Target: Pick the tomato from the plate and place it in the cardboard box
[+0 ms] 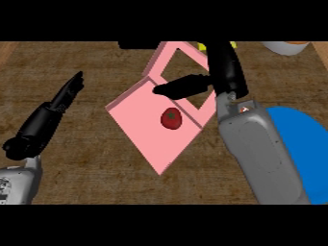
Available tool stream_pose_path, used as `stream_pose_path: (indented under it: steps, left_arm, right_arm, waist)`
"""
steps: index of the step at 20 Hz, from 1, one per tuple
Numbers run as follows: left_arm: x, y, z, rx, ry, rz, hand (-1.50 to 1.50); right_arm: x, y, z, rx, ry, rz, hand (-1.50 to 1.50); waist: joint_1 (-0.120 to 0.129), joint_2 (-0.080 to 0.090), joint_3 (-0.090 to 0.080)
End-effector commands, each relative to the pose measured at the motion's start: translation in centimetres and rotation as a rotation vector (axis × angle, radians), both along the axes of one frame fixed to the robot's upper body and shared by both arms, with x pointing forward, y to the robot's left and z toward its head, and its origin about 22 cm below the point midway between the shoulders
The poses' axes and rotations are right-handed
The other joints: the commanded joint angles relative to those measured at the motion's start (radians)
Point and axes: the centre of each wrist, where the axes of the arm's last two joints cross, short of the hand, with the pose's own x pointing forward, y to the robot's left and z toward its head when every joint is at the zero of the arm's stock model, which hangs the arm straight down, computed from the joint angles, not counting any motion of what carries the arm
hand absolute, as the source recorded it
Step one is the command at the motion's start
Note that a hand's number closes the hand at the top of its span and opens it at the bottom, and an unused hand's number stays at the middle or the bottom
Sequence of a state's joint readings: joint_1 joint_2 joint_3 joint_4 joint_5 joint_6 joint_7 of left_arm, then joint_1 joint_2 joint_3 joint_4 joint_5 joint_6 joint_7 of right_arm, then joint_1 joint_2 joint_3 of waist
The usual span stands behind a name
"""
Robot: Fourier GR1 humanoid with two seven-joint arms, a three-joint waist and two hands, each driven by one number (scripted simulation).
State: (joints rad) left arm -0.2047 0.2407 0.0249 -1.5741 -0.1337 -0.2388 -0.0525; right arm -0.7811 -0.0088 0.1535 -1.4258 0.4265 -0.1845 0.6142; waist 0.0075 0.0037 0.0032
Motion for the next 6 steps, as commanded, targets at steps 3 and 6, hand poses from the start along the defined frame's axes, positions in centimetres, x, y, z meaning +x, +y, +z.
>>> stream_pose_path:
  steps: [3,6]
  left_arm:
    - [0.7,1.1,1.0,0.001,-0.008,-0.003,0.00]
    - [0.4,0.7,-0.8,-0.009,0.006,0.000,0.00]
  right_arm:
    - [-0.1,-3.1,-3.7,0.292,-0.021,-0.177,-1.50]
    - [0.3,-5.7,-4.8,0.306,-0.070,-0.208,-1.50]
  waist:
    - [0.002,0.000,-0.002]
    - [-0.006,-0.002,-0.003]
